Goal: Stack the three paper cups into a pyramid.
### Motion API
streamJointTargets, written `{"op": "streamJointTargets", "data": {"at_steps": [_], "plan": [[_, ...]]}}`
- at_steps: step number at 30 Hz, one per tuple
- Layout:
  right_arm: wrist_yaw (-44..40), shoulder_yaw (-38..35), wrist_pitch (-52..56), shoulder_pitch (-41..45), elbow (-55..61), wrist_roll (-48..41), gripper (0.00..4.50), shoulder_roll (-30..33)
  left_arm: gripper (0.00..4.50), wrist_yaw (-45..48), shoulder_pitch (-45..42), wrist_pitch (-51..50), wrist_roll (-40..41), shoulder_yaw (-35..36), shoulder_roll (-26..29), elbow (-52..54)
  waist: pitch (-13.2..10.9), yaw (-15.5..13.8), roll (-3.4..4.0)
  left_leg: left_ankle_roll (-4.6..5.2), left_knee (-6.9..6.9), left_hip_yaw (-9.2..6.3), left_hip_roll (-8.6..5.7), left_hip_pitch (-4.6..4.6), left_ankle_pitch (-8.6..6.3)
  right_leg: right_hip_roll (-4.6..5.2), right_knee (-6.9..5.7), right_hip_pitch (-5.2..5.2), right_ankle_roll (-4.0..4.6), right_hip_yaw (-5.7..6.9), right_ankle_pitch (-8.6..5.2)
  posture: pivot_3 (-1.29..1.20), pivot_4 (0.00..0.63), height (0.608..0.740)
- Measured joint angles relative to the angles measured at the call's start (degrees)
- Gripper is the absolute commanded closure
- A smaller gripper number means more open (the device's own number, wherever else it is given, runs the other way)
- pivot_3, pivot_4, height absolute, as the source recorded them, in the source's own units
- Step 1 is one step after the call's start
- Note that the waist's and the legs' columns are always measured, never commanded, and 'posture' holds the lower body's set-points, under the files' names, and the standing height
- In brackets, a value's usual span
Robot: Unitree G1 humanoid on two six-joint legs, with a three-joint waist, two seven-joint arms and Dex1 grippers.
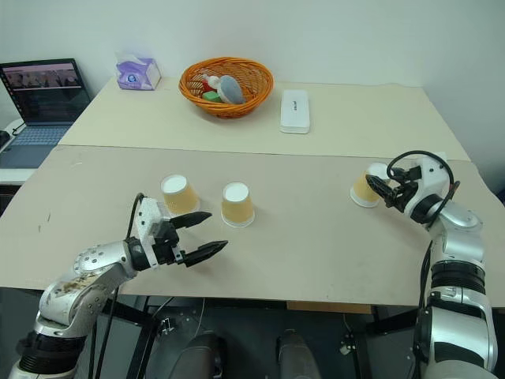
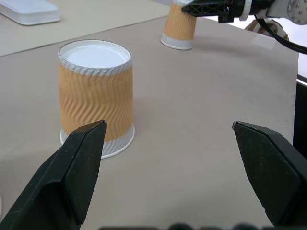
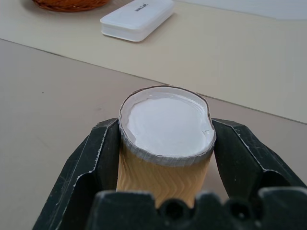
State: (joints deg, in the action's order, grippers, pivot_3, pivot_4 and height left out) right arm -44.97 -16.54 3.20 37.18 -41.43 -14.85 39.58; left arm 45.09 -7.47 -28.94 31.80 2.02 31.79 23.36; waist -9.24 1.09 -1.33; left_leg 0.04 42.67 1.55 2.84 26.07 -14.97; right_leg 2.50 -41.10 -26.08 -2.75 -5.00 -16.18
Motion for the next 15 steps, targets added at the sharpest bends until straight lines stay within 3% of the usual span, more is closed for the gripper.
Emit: {"op": "streamJointTargets", "data": {"at_steps": [8, 15], "plan": [[-3.27, 0.18, 2.41, 3.38, 5.09, -2.63, 1.86, -0.09, 0.00, -0.68, 3.62, -0.09, 1.02, 0.77, 0.25, 3.80, -0.01, 0.05, 0.01, 0.00, -0.02, -0.01, 0.01, 0.00, 0.00, 0.00, 0.00, -0.01, 0.00, 0.00, 0.00, 0.00, 0.150, 0.675], [-14.10, 6.93, 16.31, 1.52, 23.87, -11.15, 1.86, -1.92, 0.00, -3.77, 6.77, 3.32, 0.62, 3.25, -2.57, 5.20, -0.01, -0.10, 0.02, 0.00, 0.00, -0.04, 0.03, 0.00, 0.00, 0.01, 0.01, 0.01, 0.00, 0.04, 0.00, 0.00, 0.150, 0.675]]}}
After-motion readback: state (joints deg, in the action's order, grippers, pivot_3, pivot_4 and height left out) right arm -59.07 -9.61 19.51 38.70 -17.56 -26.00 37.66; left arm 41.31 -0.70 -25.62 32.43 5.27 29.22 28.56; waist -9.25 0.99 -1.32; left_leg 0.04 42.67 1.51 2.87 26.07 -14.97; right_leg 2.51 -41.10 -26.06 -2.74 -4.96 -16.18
